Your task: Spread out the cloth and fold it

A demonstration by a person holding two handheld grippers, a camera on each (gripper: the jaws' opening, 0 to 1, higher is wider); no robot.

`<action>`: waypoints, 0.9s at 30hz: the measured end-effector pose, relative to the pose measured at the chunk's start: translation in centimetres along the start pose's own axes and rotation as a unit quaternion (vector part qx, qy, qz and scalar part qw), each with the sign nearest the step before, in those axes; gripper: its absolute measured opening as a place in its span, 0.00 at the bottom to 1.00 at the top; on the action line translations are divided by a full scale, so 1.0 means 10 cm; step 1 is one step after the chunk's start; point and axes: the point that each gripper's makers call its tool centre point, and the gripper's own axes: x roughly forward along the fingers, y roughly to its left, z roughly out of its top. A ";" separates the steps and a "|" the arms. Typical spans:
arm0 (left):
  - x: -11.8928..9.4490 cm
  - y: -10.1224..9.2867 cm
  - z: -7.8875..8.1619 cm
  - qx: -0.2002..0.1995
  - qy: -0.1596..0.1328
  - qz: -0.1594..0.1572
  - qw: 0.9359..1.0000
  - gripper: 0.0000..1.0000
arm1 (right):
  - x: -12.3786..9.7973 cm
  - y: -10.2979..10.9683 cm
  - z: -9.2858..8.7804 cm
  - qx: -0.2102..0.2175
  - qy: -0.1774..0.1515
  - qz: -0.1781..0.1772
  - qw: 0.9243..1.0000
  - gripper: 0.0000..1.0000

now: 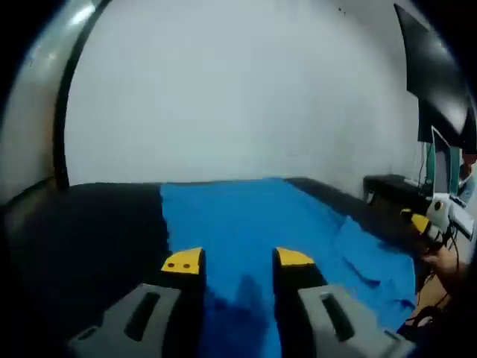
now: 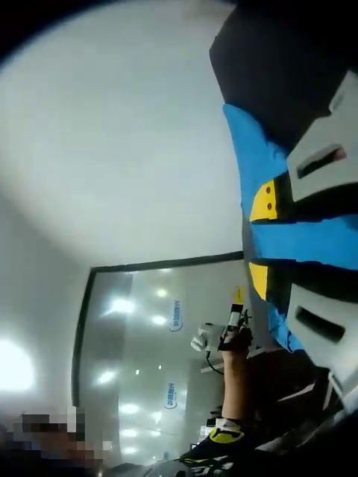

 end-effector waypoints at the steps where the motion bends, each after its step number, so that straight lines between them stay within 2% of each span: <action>1: 0.05 -0.04 -0.07 0.004 0.011 -0.005 1.000 0.31 | 0.00 -0.02 0.00 0.002 0.000 -0.003 1.000 0.15; 3: 0.14 -0.06 -0.11 0.010 0.010 0.002 1.000 0.31 | 0.00 -0.02 -0.01 0.003 0.001 -0.004 1.000 0.15; 4: 0.12 -0.15 -0.16 0.016 0.014 0.006 1.000 0.30 | 0.00 -0.02 -0.01 0.003 0.002 -0.003 1.000 0.15; 7: 0.22 -0.20 -0.22 0.024 0.028 0.010 0.999 0.27 | 0.00 -0.01 -0.01 0.003 0.002 -0.002 1.000 0.15; 10: 0.29 -0.13 -0.41 0.082 0.060 0.042 0.994 0.27 | 0.00 -0.02 -0.01 0.003 0.003 -0.003 1.000 0.15; 12: 0.33 -0.15 -0.60 0.083 0.082 0.034 0.993 0.27 | 0.00 -0.01 -0.01 0.004 0.003 -0.003 1.000 0.15; 13: 0.31 -0.28 -0.50 0.061 0.029 0.026 0.997 0.25 | 0.00 -0.01 -0.01 0.003 0.003 -0.002 1.000 0.15; 14: 0.29 -0.31 -0.57 0.046 0.043 0.024 0.998 0.23 | 0.00 -0.01 -0.01 0.002 0.003 -0.002 1.000 0.15; 16: 0.27 -0.34 -0.54 0.052 0.038 0.014 0.998 0.17 | 0.00 0.00 -0.01 0.001 0.002 -0.001 1.000 0.15; 17: 0.31 -0.27 -0.51 0.051 0.037 0.004 0.998 0.15 | 0.00 0.00 -0.01 0.001 0.002 0.000 1.000 0.15; 19: 0.34 -0.23 -0.49 0.026 0.041 -0.002 0.999 0.09 | 0.00 0.00 -0.01 -0.001 0.003 0.001 1.000 0.15; 21: 0.31 -0.28 -0.47 -0.011 0.035 -0.014 0.999 0.07 | 0.00 0.00 -0.01 -0.003 0.003 0.002 1.000 0.15; 24: 0.25 -0.32 -0.27 -0.050 -0.017 -0.031 0.998 0.08 | 0.00 0.02 -0.01 -0.005 0.004 0.005 1.000 0.15; 27: 0.21 -0.30 -0.10 -0.074 -0.042 -0.058 0.995 0.08 | 0.00 0.02 -0.01 -0.005 0.004 0.005 1.000 0.15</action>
